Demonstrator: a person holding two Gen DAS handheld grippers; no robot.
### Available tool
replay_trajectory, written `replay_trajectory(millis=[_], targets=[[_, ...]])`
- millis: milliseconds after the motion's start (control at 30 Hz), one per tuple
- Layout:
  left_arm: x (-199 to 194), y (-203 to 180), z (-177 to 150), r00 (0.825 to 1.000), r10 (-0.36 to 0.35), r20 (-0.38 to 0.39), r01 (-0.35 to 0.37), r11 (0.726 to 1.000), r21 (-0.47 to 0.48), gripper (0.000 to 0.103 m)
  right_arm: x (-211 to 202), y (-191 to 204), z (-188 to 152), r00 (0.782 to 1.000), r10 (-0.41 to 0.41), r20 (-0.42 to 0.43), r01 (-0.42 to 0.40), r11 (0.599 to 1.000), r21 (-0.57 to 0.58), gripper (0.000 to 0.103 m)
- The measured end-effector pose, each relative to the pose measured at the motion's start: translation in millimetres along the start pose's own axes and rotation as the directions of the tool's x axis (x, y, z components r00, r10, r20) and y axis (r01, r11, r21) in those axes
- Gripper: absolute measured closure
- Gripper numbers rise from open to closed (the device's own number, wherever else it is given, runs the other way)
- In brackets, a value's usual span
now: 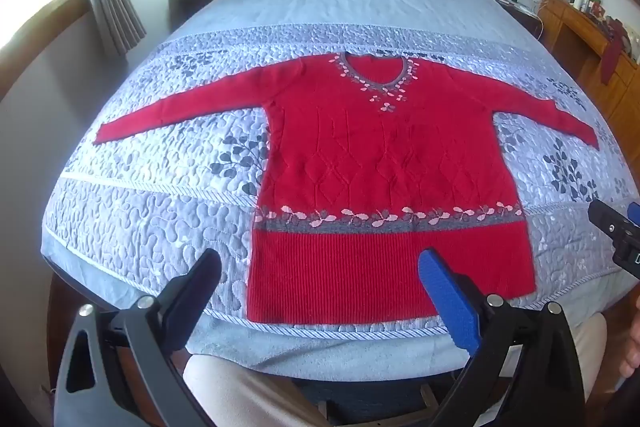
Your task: Fold small clothes
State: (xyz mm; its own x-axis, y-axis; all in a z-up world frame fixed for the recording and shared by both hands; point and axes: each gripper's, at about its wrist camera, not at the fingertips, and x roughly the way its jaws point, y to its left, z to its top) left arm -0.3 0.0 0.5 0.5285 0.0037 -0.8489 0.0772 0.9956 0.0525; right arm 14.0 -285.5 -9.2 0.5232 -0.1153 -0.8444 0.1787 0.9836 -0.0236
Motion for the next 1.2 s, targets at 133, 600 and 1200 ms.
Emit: replay_trajectory(millis=[133,600,1200], targets=[[1,2,0,1.0,-0.005,-0.005,0.005,1.0,-0.004,0.004,1,0,0,1.0,-0.002,0.0,0.002,1.0,0.0,0.002],[1,0,5,1.0,0.011,0.0,-0.011,1.0,0.008,0.004,8,-1,2,1.0,-0.01,-0.008,0.01,1.0,-0.003,0.002],[11,5,8,1.0,0.015,-0.007,-0.015,1.0,0.009,0.004,14,2,3,1.0,-0.014,-0.028,0.014,1.0,-0.009,0.002]])
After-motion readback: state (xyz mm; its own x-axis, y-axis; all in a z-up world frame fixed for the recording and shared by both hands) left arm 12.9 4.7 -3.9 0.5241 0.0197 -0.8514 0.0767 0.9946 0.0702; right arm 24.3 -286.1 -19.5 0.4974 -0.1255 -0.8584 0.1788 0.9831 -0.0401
